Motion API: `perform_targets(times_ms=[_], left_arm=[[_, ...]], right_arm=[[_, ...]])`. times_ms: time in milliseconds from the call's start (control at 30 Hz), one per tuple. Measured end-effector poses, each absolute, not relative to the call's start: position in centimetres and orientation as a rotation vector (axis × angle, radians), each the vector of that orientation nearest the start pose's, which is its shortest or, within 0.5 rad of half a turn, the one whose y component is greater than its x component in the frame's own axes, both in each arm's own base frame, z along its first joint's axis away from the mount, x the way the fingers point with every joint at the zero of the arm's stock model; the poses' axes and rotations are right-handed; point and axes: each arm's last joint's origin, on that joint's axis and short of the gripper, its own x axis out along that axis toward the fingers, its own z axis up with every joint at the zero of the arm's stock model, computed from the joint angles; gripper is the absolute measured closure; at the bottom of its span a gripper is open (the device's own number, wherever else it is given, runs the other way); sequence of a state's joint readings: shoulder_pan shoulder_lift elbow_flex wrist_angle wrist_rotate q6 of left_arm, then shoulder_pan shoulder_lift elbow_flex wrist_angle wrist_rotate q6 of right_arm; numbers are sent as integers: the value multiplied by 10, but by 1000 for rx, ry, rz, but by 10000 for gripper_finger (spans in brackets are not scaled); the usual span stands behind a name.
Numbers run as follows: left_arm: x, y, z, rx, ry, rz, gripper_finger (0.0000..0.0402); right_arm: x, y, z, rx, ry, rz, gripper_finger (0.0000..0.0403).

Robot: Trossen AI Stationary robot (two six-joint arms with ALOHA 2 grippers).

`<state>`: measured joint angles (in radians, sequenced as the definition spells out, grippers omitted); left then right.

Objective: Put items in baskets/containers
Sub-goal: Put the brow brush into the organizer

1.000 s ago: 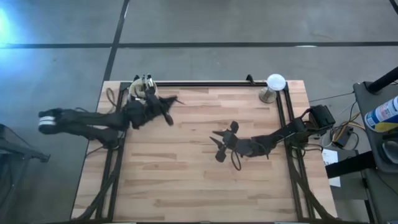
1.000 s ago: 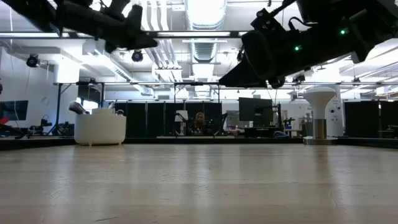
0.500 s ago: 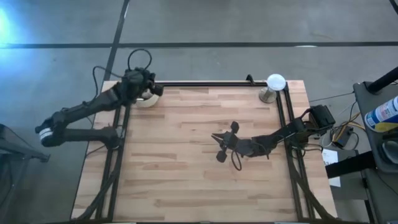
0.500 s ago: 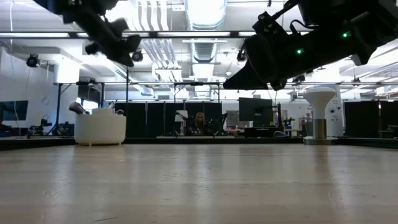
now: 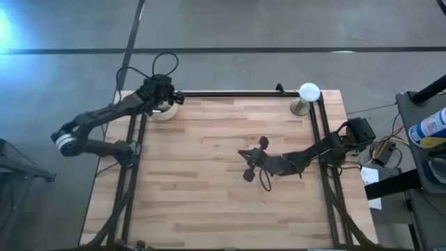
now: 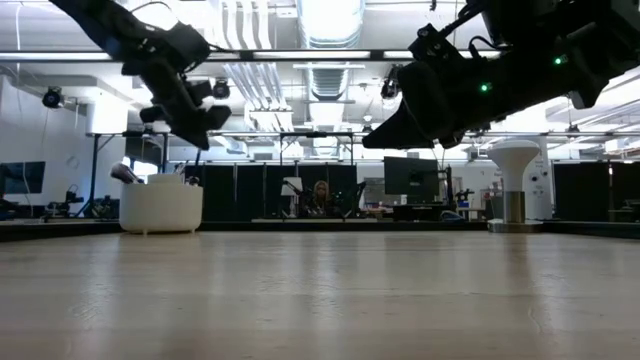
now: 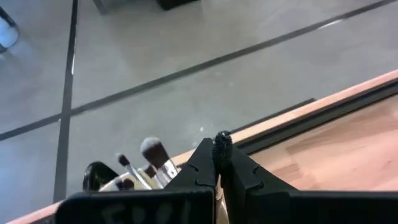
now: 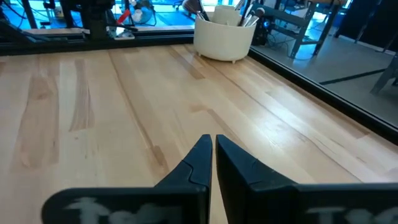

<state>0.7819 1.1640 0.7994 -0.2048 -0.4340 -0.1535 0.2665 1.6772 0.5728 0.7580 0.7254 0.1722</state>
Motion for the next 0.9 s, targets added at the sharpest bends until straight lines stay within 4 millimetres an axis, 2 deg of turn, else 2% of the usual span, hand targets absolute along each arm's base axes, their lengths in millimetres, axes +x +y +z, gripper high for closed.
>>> perform_targets(times_ms=[200,733,900], left_arm=[[165,189,254,-259,536,1253,394],[158,194,242,-306,591,1288,393],[158,195,240,-324,584,1296,380]], right_arm=[[290,59,144,1,268,-479,387],[290,59,144,1,268,-478,387],[290,59,144,1,268,-479,387]])
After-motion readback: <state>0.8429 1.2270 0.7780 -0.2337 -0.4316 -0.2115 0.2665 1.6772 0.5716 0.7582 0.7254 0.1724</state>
